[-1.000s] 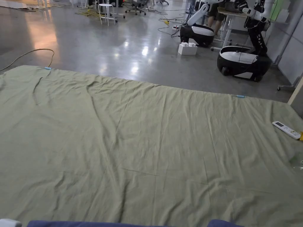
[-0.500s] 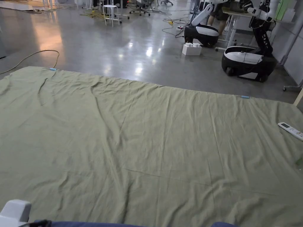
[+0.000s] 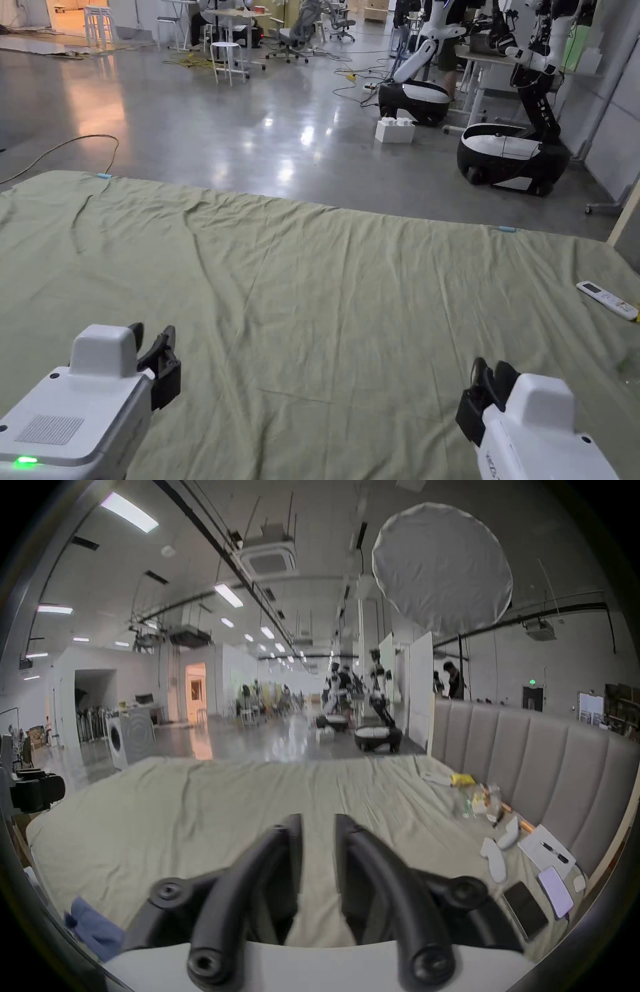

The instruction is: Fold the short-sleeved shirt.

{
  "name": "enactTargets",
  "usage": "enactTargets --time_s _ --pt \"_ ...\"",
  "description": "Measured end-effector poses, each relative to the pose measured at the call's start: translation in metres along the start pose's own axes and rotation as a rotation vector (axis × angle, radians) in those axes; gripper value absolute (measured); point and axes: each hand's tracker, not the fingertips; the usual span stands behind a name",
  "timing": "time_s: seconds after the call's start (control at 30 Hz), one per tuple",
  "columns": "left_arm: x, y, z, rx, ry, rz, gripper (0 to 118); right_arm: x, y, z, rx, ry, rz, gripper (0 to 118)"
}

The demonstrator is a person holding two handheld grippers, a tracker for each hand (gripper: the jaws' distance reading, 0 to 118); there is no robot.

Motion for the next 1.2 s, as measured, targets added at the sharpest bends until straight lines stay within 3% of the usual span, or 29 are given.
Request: enactTargets --time_s 0.23,0.83,1.13,1.2 --pt "0.015 0.012 0.001 0.046 -0.002 0.036 6 -0.017 0.014 0.002 0.095 0.031 0.012 1" --pt "-0.008 0.002 -0.003 -0.047 -0.038 0.043 5 -0.02 0.005 -0.006 0.068 0.026 0.016 1" --pt "-0.069 -0.034 -0.012 -0.436 -0.085 0.134 9 -0.026 0.0 -0.01 0.044 0.047 0.022 1" --pt "-0.085 -0.048 -0.014 -0.524 -0.1 0.152 18 -0.027 -0.001 -0.01 0.036 0.055 0.021 1"
